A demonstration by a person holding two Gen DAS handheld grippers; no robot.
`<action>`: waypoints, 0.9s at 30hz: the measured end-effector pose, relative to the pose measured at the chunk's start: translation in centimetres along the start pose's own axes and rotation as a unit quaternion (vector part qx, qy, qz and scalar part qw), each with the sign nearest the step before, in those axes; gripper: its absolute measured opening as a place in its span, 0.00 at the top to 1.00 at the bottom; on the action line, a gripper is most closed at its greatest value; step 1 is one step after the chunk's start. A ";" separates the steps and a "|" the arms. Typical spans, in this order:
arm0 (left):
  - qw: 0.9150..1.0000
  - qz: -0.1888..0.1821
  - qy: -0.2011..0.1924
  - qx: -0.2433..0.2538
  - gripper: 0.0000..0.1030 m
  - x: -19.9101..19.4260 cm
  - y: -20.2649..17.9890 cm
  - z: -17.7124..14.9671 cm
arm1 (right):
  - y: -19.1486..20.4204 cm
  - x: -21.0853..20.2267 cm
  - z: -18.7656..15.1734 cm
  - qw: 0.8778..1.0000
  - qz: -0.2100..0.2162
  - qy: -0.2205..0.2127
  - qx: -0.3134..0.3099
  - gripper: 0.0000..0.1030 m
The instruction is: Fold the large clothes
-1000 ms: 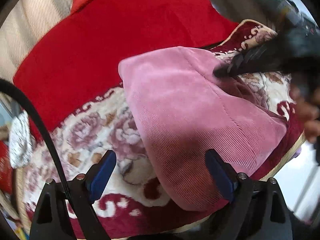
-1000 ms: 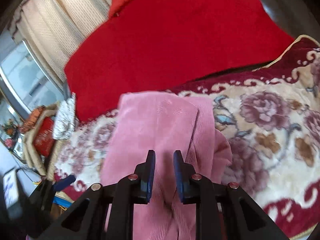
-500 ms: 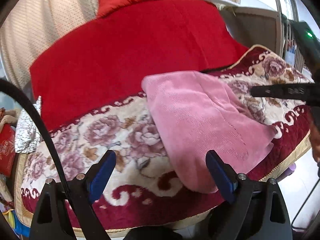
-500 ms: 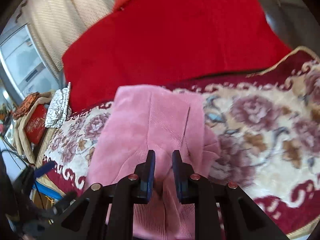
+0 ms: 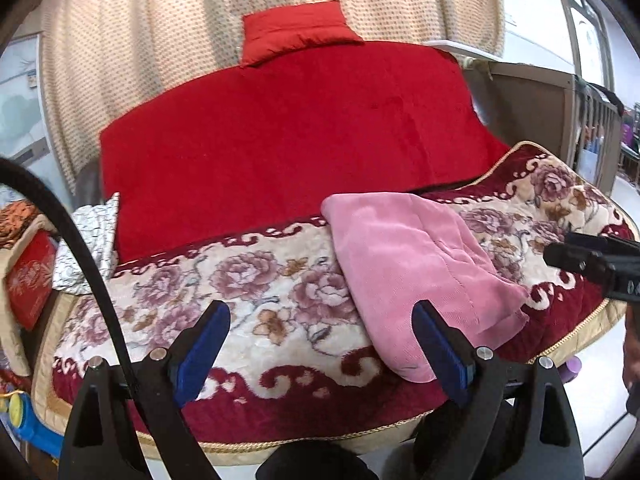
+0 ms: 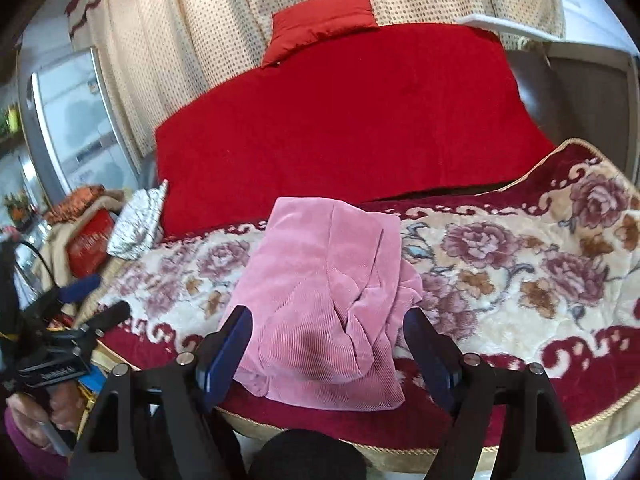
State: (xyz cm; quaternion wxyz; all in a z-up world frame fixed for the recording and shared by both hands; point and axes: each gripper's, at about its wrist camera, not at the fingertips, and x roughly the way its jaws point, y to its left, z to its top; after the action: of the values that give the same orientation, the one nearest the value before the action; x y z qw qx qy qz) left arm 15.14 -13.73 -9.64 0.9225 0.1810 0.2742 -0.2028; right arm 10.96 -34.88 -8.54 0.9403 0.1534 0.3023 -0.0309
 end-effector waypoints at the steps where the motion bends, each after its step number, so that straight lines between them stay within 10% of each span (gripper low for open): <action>1: 1.000 0.007 0.001 -0.002 0.10 -0.3 0.0 0.0 | 0.3 -0.1 -0.1 1.000 -0.001 0.002 -0.004 0.21; 27: 0.994 0.069 -0.083 -0.022 0.09 -10.1 0.9 1.6 | 10.6 -9.8 0.0 0.985 -0.107 -0.073 -0.117 0.21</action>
State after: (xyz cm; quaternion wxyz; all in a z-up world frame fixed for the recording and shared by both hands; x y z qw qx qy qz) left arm 8.56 -10.90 -2.34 0.9575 0.1618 0.1878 -0.1474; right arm 4.53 -25.16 -0.03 0.9626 0.0066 0.2488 -0.1066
